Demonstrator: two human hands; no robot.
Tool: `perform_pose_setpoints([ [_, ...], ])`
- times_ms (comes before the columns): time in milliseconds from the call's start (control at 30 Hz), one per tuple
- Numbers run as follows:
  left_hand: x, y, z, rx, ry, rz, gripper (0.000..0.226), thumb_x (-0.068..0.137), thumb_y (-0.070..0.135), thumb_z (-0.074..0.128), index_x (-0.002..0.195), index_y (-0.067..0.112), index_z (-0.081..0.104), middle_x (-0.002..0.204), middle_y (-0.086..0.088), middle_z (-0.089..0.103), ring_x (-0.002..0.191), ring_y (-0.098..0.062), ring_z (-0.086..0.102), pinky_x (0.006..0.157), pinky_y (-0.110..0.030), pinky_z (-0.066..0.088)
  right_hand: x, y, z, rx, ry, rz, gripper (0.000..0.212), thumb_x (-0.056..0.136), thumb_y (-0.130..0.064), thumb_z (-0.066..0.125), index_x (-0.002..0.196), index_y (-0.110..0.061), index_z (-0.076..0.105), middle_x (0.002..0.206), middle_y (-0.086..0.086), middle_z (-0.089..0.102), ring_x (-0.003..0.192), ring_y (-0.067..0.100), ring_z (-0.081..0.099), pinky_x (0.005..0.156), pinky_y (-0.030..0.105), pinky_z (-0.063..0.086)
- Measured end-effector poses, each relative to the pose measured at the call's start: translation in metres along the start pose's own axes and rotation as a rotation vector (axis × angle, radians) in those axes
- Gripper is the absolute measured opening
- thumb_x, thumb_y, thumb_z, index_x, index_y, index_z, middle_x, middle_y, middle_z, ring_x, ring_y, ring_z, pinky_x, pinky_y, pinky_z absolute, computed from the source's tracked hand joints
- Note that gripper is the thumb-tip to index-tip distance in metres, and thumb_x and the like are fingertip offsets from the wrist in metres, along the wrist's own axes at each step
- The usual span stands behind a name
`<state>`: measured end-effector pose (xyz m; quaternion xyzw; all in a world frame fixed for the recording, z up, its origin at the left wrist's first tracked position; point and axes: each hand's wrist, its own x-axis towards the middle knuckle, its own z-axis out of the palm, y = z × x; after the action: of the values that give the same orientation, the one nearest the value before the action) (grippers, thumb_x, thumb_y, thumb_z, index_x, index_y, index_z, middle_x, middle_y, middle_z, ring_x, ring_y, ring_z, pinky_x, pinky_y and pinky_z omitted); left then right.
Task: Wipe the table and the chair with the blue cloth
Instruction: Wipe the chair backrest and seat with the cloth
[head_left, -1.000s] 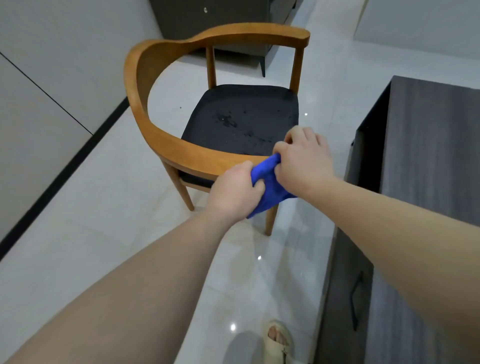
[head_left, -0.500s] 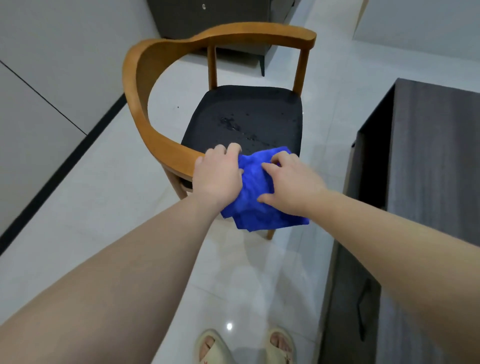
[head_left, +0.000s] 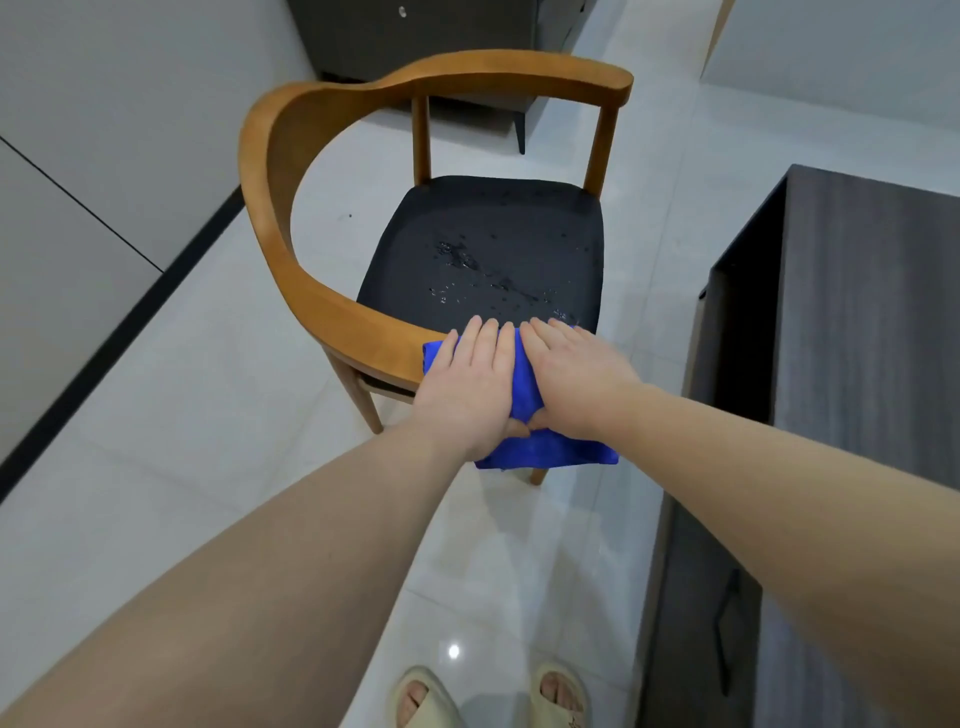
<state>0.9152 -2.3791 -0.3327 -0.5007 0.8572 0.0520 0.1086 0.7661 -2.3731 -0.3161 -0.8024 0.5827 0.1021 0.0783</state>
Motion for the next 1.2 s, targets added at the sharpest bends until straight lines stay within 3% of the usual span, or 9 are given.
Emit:
perform_pose_setpoints([
  [133,-0.004,-0.011,0.008,0.09,0.079,0.09,0.092,0.094,0.063,0.041,0.156,0.007,0.003,0.161,-0.01,0.015,0.151,-0.03,0.006,0.122,-0.044,0.01,0.007,-0.008,0.01,0.005,-0.032,0.058,0.119,0.07,-0.072,0.063,0.154,-0.01,0.008,0.156,0.003,0.022,0.145,0.025,0.018,0.119,0.047,0.014],
  [300,-0.001,-0.026,0.009,0.108,0.091,0.161,0.086,0.096,0.059,0.04,0.156,0.007,0.009,0.159,-0.01,0.022,0.15,-0.031,0.012,0.122,-0.044,0.012,0.009,-0.016,0.015,-0.015,0.021,0.074,0.117,0.071,-0.076,0.058,0.153,-0.007,0.011,0.151,0.003,0.029,0.14,0.025,0.025,0.118,0.05,0.014],
  [600,-0.006,-0.041,0.011,0.118,0.095,0.199,0.086,0.096,0.059,0.04,0.157,0.009,0.005,0.162,-0.009,0.015,0.151,-0.029,0.005,0.122,-0.045,0.011,0.01,-0.03,0.012,0.002,0.031,0.08,0.115,0.075,-0.076,0.054,0.154,-0.007,0.006,0.154,0.004,0.024,0.143,0.025,0.02,0.118,0.051,0.011],
  [700,-0.009,-0.047,0.001,0.004,-0.009,0.183,0.094,0.09,0.06,0.049,0.157,0.015,0.001,0.163,-0.007,0.007,0.151,-0.028,-0.003,0.123,-0.044,0.005,0.009,-0.033,0.014,0.005,0.025,0.106,0.118,0.074,-0.076,0.055,0.154,-0.007,0.003,0.155,0.004,0.021,0.144,0.025,0.017,0.119,0.05,0.01],
  [767,-0.012,-0.056,-0.014,-0.221,-0.099,0.101,0.09,0.086,0.058,0.054,0.156,0.022,0.013,0.161,-0.005,0.007,0.15,-0.026,-0.002,0.122,-0.041,0.008,0.01,-0.036,0.01,0.004,-0.021,0.122,0.12,0.074,-0.074,0.058,0.154,-0.007,0.0,0.155,0.004,0.019,0.146,0.025,0.014,0.119,0.05,0.009],
  [833,-0.019,-0.063,-0.021,-0.3,-0.011,0.057,0.065,0.088,0.049,0.054,0.146,0.026,0.039,0.151,-0.008,0.026,0.14,-0.026,0.021,0.115,-0.035,0.024,0.011,-0.039,0.008,0.018,-0.043,0.145,0.121,0.073,-0.071,0.062,0.154,-0.007,-0.002,0.157,0.005,0.016,0.147,0.025,0.011,0.119,0.05,0.008],
  [900,-0.023,-0.06,-0.024,-0.224,0.137,0.024,0.041,0.09,0.037,0.052,0.129,0.026,0.053,0.124,-0.004,0.043,0.113,-0.024,0.042,0.093,-0.032,0.04,0.01,-0.043,0.004,0.042,-0.065,0.174,0.121,0.074,-0.069,0.063,0.154,-0.007,-0.003,0.158,0.004,0.013,0.148,0.025,0.008,0.12,0.05,0.007],
  [1033,-0.017,-0.054,-0.027,-0.318,0.063,-0.129,0.037,0.09,0.018,0.048,0.126,0.026,0.05,0.103,-0.008,0.049,0.093,-0.028,0.05,0.077,-0.037,0.047,0.011,-0.047,0.0,0.06,-0.081,0.195,0.122,0.071,-0.069,0.063,0.155,-0.008,-0.001,0.159,0.003,0.012,0.148,0.023,0.008,0.12,0.048,0.008],
  [1200,-0.009,-0.067,-0.034,-0.145,0.058,0.029,0.038,0.089,0.009,0.048,0.123,0.025,0.047,0.091,-0.006,0.039,0.08,-0.026,0.041,0.066,-0.033,0.036,0.01,-0.046,-0.003,0.193,-0.047,0.195,0.124,0.063,-0.075,0.061,0.156,-0.015,0.003,0.161,-0.004,0.008,0.149,0.016,0.003,0.12,0.046,0.008],
])
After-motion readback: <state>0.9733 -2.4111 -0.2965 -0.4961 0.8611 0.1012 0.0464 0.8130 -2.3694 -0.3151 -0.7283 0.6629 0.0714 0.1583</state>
